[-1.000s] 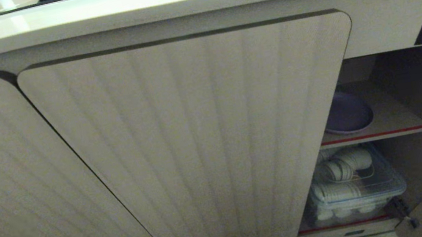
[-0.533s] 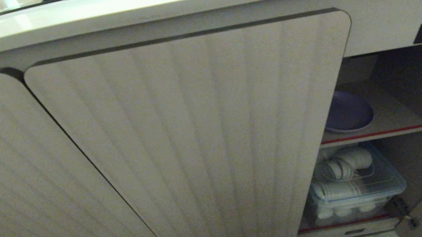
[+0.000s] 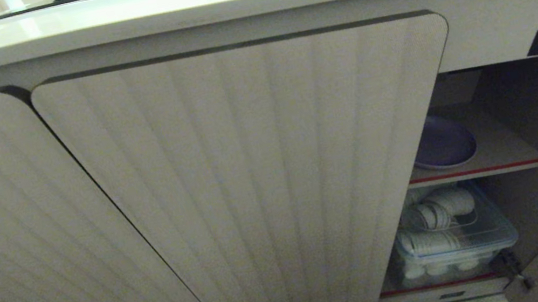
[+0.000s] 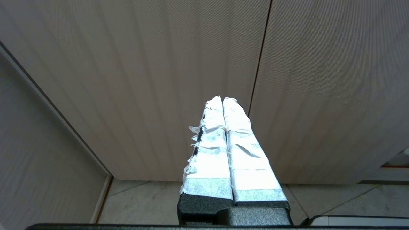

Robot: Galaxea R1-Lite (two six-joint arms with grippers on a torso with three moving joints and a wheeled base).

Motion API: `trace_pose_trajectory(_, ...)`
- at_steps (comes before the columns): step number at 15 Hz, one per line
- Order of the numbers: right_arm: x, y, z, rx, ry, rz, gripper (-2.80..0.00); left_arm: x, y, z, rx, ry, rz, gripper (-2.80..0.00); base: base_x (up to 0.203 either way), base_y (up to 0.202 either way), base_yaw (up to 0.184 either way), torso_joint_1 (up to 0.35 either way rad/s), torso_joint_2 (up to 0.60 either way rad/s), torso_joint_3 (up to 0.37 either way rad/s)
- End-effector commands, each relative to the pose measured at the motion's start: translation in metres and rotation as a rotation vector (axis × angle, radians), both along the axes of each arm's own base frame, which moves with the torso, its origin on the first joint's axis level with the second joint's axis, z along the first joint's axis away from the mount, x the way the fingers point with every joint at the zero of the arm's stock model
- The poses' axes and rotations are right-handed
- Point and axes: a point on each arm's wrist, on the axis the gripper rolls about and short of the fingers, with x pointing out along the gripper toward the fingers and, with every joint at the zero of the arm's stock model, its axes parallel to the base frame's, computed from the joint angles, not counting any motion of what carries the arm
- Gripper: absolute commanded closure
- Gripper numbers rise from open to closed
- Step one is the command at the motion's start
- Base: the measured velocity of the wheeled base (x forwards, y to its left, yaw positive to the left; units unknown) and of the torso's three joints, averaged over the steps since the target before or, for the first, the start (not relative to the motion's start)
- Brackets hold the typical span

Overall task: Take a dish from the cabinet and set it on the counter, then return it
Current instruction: Take the plate from the cabinet

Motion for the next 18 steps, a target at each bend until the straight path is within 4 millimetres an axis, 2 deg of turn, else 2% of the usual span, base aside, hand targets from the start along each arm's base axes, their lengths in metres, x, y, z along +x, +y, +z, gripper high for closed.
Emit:
trace_pose_trajectory(1,0.0001,0.0,0.0001,-0.001,0.001,0.001,0.0,0.0,0.0,0.0,0.0,0.0,0.002,0.0,0.0,0.0,0.0,0.0,0.0,0.0)
trace_pose_trajectory(18,0.0001,0.0,-0.0001,-0.01,0.002,0.001,0.0,0.0,0.0,0.0,0.0,0.0,0.0,0.0,0.0,0.0,0.0,0.0,0.0,0.0)
